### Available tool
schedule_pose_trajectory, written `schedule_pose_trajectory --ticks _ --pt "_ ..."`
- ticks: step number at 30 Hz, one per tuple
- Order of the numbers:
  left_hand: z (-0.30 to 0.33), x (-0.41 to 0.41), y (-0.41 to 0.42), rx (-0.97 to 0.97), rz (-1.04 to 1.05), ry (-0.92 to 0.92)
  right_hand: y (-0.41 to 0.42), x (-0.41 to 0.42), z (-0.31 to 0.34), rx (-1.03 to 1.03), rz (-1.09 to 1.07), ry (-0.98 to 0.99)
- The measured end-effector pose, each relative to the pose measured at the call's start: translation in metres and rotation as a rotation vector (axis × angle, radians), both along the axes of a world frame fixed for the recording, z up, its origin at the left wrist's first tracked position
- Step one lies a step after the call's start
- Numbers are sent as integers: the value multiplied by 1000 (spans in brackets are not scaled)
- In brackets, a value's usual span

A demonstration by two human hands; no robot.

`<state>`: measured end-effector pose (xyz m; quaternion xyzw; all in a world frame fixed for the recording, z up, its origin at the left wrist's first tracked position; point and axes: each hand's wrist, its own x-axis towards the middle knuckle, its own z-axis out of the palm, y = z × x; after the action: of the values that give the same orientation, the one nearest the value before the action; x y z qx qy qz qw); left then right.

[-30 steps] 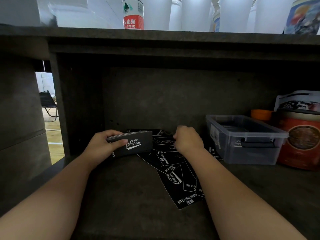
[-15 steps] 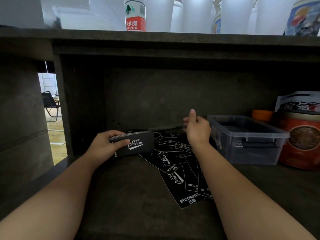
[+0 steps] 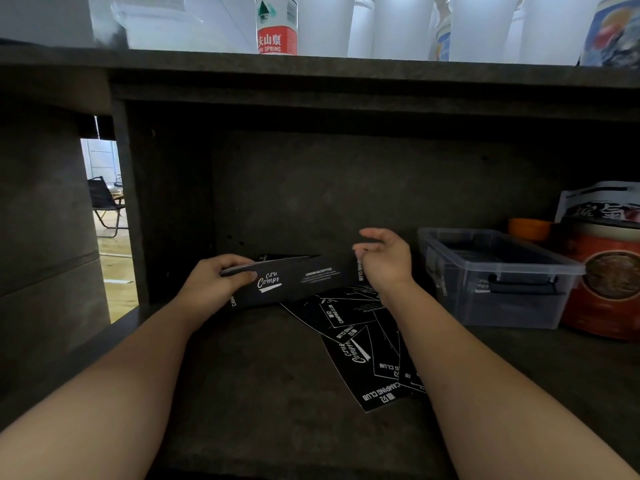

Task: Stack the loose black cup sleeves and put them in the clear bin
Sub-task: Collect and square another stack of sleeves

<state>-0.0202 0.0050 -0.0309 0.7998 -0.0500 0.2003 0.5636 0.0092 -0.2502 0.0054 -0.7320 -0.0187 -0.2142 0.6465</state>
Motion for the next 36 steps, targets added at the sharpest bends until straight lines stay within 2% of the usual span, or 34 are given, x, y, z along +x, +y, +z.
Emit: schedule_pose_trajectory --ticks 6,10,12,14,16,18,20,27,30,32,34,36 --pt "2 -6 -2 31 -9 -30 23 -15 -8 -187 105 -3" --pt "0 -4 -1 97 19 -21 35 -21 -10 -205 247 -5" --pt "0 -2 1 108 27 -26 30 -19 -7 -217 178 -10" --pt "-1 -2 1 120 31 -35 16 -15 -5 -439 -8 -5" --pt "-1 -3 0 121 33 -41 1 -11 -8 -730 -132 121" --pt "0 -4 -1 118 36 -47 -8 -10 -10 -912 -132 328" --pt "0 -4 -1 118 35 -45 -12 -11 -10 -954 -113 405" --pt "0 -3 0 91 18 -48 -2 -14 -7 -1088 -133 318" --pt "0 -2 1 97 10 -34 -1 -22 0 -1074 -165 249" --pt "0 -3 1 93 10 -29 -1 -27 6 -1032 -239 121" --pt "1 -3 0 87 13 -27 -1 -32 12 -885 -419 -195" --pt "1 -3 0 90 17 -20 -1 -35 19 -613 -567 -470"
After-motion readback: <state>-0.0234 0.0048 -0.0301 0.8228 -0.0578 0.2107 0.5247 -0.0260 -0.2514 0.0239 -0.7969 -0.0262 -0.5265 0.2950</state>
